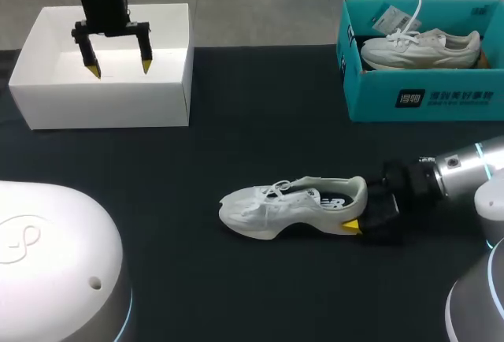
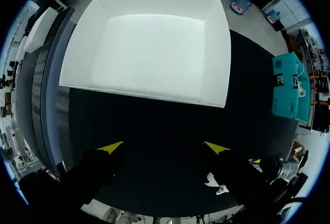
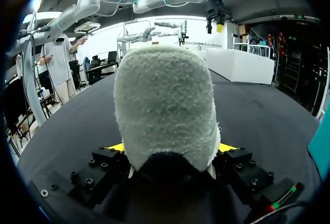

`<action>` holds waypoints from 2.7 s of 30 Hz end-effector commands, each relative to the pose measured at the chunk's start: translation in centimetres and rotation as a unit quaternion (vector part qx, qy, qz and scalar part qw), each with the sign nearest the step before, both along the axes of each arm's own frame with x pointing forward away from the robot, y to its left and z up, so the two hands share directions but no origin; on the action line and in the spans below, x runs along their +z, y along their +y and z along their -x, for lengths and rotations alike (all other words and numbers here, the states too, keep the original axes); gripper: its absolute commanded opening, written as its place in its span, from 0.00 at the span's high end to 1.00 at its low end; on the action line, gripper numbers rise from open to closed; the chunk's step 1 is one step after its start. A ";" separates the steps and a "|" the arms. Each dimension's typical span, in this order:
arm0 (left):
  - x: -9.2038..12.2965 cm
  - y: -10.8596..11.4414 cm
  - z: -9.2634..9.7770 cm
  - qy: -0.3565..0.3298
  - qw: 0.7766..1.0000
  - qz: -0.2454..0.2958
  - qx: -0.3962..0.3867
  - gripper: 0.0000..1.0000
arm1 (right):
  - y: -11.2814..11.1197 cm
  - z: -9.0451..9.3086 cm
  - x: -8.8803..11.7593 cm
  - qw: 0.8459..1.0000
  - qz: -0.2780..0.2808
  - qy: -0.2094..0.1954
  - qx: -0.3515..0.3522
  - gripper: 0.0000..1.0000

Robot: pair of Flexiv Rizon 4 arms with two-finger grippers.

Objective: Take the shoe out of the shoebox, open the shoe tongue, remove and reinsert the insole, then place the shoe into the shoebox

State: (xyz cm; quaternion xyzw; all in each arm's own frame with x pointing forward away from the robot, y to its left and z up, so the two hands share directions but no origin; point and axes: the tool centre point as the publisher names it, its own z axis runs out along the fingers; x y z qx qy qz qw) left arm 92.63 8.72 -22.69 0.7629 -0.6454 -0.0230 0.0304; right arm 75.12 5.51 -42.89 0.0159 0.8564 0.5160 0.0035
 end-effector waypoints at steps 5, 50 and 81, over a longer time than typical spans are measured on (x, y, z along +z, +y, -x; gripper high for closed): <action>-0.7 -2.5 6.6 -0.036 0.999 -0.003 -0.025 0.00 | 0.1 -0.2 -0.3 1.000 0.001 -0.001 -0.001 1.00; -5.6 -16.9 17.0 0.005 0.999 0.011 -0.049 0.00 | 0.1 -0.2 -0.3 1.000 0.001 -0.001 -0.001 1.00; -7.7 -33.3 19.7 -0.006 0.977 0.047 -0.210 0.00 | 0.1 -0.2 -0.3 1.000 0.001 -0.001 -0.001 1.00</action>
